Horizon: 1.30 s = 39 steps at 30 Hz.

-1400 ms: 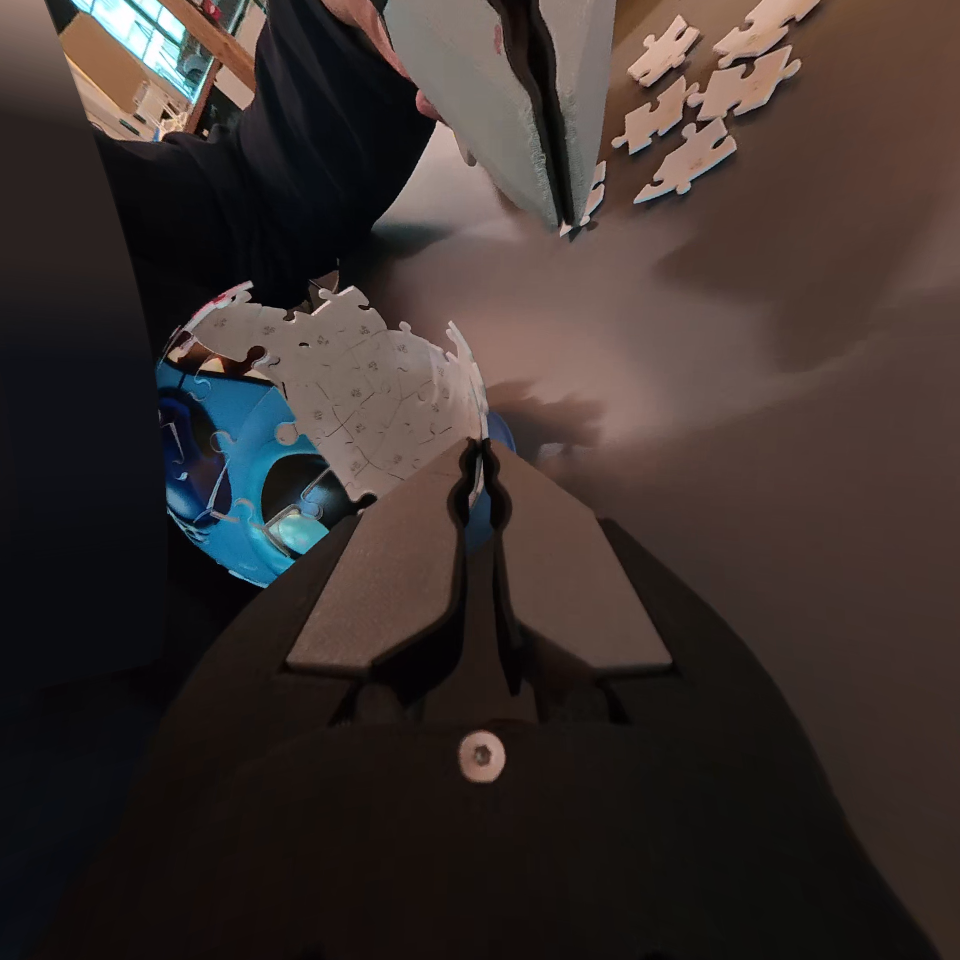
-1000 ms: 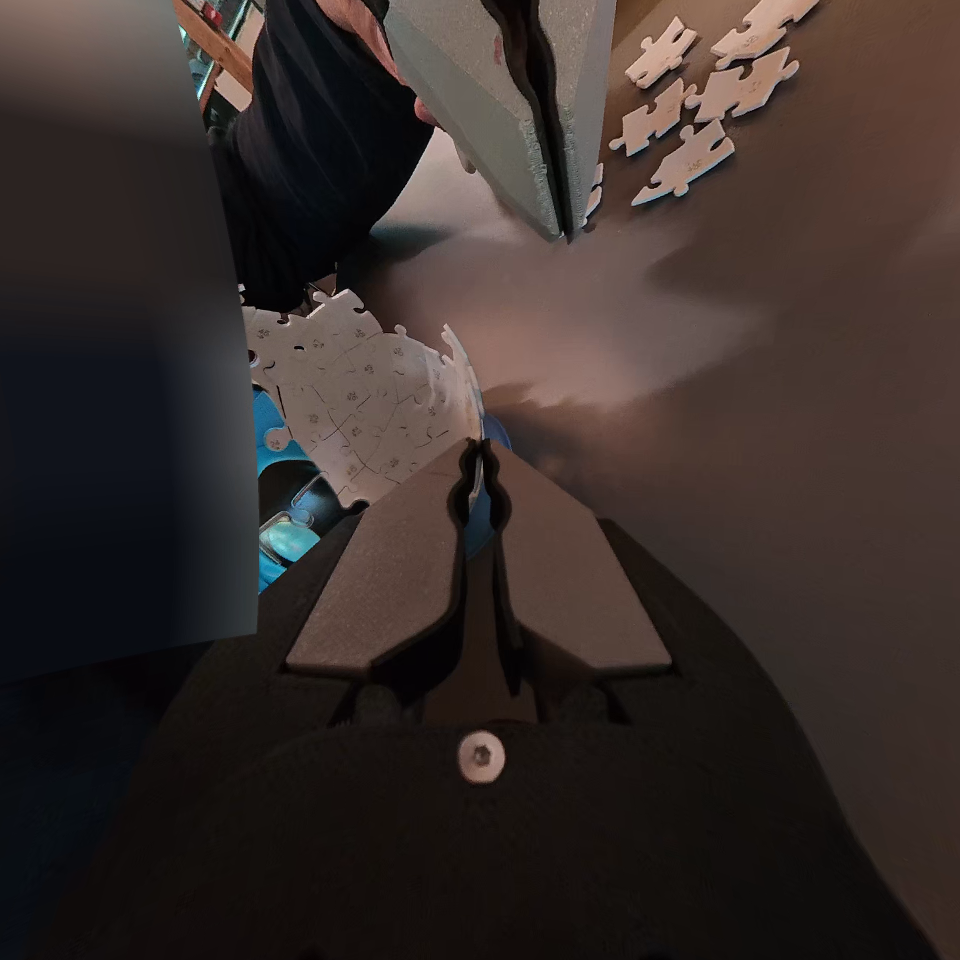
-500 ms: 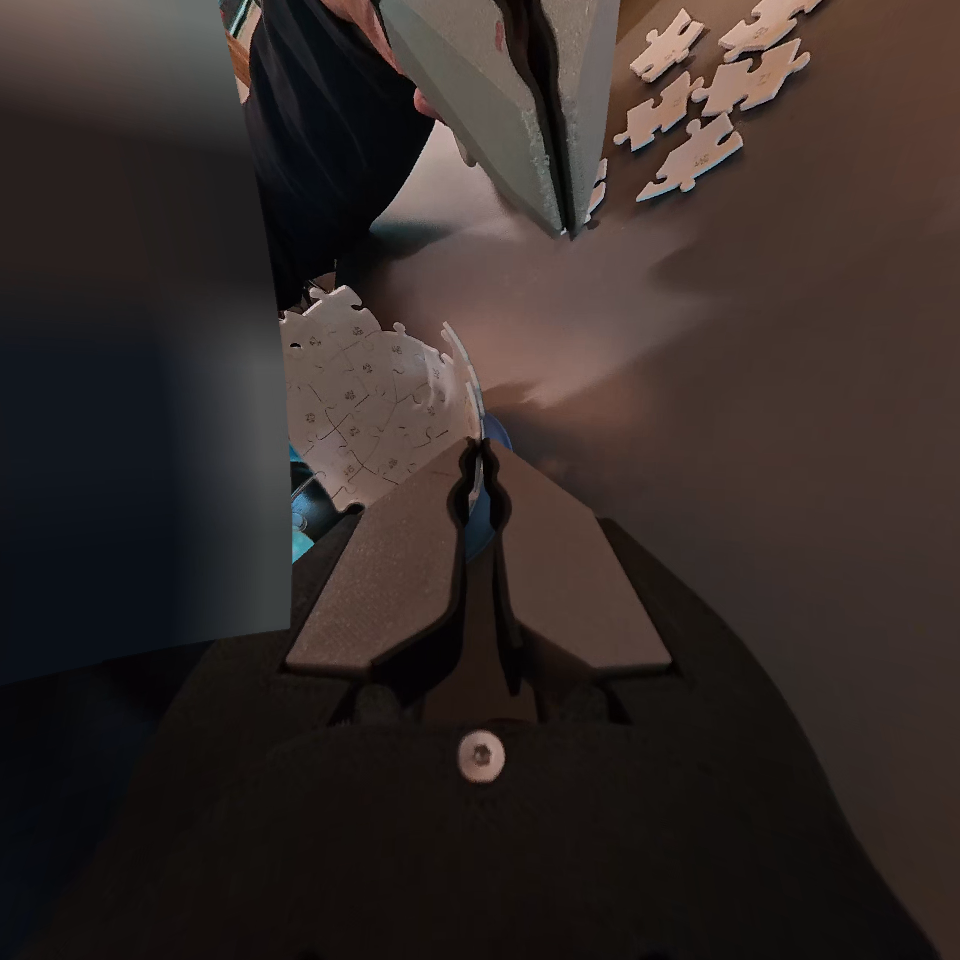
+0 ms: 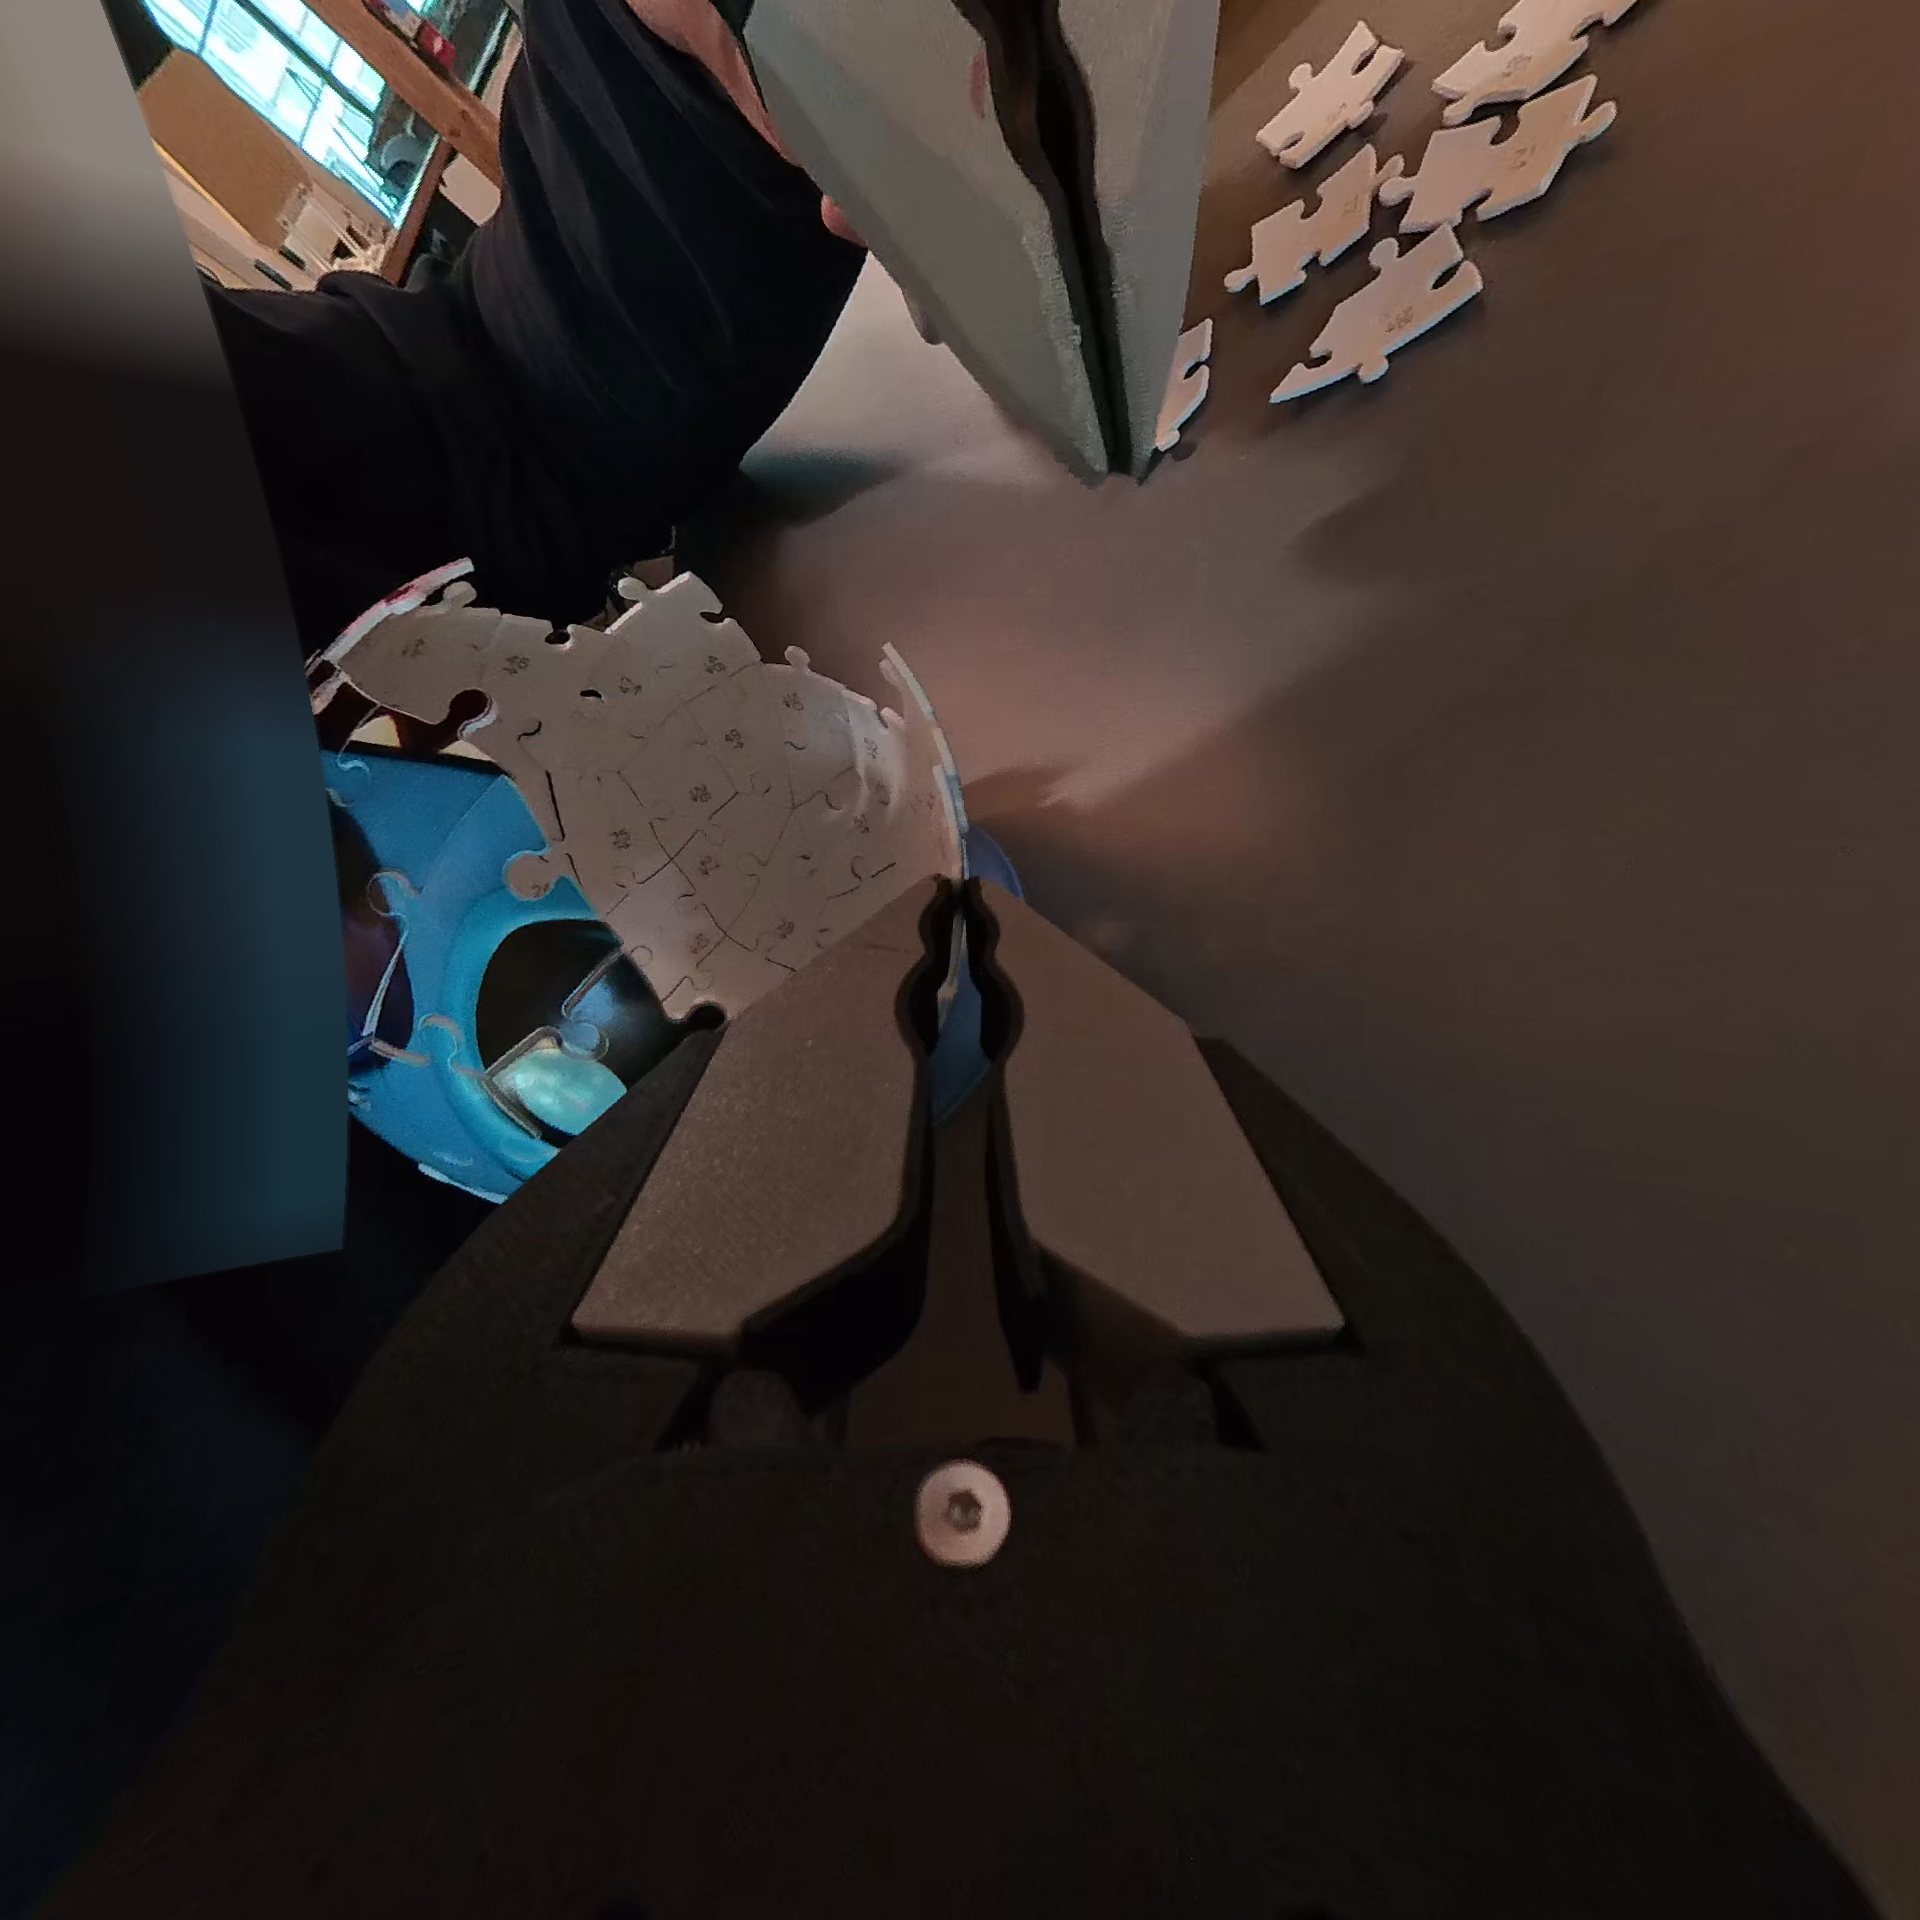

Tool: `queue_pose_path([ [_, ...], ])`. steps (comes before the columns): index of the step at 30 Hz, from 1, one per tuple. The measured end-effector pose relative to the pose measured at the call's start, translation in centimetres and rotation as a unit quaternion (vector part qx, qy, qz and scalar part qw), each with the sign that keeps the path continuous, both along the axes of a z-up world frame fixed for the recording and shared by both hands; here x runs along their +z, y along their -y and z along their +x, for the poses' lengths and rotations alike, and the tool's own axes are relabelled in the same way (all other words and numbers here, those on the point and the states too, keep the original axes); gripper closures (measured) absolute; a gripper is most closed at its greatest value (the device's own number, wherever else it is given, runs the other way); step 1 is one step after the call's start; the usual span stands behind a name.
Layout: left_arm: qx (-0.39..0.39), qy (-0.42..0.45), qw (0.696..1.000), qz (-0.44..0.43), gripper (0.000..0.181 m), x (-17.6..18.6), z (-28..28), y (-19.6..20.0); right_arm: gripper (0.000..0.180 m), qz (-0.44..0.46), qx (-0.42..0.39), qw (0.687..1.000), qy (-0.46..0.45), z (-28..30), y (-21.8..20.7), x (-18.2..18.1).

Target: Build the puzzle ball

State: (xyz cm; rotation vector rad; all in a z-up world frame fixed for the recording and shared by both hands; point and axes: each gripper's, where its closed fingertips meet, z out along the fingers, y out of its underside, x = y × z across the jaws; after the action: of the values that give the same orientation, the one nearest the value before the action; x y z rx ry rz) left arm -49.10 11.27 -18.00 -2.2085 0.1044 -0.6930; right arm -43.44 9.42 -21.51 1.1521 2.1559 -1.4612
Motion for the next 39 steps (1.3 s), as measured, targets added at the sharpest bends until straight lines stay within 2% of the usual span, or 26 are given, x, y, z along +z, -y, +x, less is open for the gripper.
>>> queue_pose_path([
  [14, -0.018, -0.009, 1.0, -0.005, 0.181, 0.1, 0.5, 0.5, 0.18, 0.0, -0.006, 1.0, -0.011, 0.1, -0.1, 0.4],
  [20, -0.04, -0.038, 0.998, -0.024, 0.172, 0.3, 0.5, 2.3, 0.18, 0.005, -0.013, 1.0, -0.021, 0.3, -0.4, 0.7],
  [28, -0.061, -0.017, 0.997, -0.044, 0.153, -0.2, 1.8, 2.7, 0.18, 0.016, -0.013, 1.0, -0.015, 0.2, -0.1, 0.4],
  [39, -0.086, -0.024, 0.993, -0.074, 0.153, -1.0, 3.1, 2.6, 0.18, 0.02, -0.011, 1.0, -0.007, 0.3, 0.1, 0.0],
])
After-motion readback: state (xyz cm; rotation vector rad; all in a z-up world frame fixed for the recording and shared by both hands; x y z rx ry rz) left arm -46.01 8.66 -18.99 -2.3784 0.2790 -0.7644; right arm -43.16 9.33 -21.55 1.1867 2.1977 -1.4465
